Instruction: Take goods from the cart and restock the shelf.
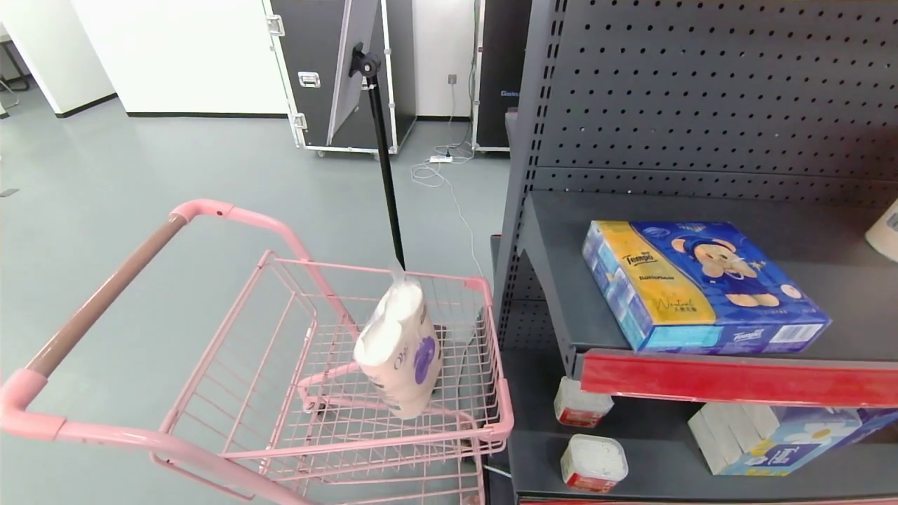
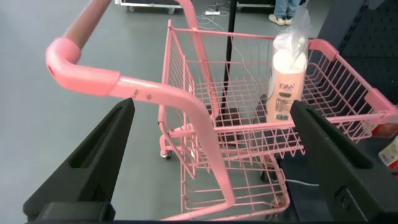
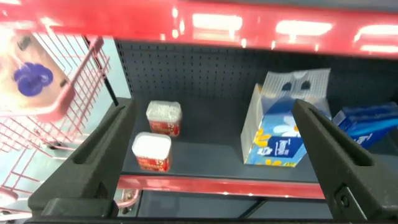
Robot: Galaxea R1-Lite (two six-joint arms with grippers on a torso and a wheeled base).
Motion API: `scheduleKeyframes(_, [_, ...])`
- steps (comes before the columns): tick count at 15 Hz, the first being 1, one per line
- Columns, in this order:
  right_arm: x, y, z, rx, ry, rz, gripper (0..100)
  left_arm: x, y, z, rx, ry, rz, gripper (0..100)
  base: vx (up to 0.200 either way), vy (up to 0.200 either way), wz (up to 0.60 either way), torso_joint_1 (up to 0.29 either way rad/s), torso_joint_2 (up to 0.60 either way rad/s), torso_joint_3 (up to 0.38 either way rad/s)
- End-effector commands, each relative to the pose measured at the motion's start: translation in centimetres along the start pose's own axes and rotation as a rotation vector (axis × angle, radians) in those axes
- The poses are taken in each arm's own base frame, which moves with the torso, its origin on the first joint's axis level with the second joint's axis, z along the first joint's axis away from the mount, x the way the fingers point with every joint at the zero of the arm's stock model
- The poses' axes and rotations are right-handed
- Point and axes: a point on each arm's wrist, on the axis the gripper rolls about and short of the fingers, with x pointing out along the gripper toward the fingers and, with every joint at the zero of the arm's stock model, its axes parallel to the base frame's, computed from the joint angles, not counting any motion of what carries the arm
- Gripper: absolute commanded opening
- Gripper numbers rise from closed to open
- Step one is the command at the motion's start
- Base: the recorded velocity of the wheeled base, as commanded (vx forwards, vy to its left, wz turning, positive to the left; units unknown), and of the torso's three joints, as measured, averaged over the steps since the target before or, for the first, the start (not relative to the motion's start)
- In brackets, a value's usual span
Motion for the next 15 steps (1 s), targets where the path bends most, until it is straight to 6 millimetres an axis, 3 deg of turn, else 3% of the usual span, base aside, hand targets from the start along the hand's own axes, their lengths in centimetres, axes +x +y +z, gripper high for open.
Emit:
scheduleKeyframes(1, [0.0, 0.0, -0.01, -0.002, 0.001, -0.001, 100, 0.01, 0.0, 0.0, 0.0, 0.001, 0.0, 100, 0.0, 0.0, 0.0, -0.178, 0.53, 0.349])
scheduleKeyframes(13, [0.0, 0.0, -0.01, -0.002, 0.001, -0.001, 100, 0.01, 0.0, 0.0, 0.0, 0.001, 0.0, 100, 0.0, 0.0, 0.0, -0.135, 0.51, 0.373])
scheduleKeyframes(15, [0.0, 0.0, -0.01, 0.0, 0.001, -0.001, 100, 0.01, 0.0, 0.0, 0.002, 0.001, 0.0, 100, 0.0, 0.0, 0.0, -0.032, 0.19, 0.156])
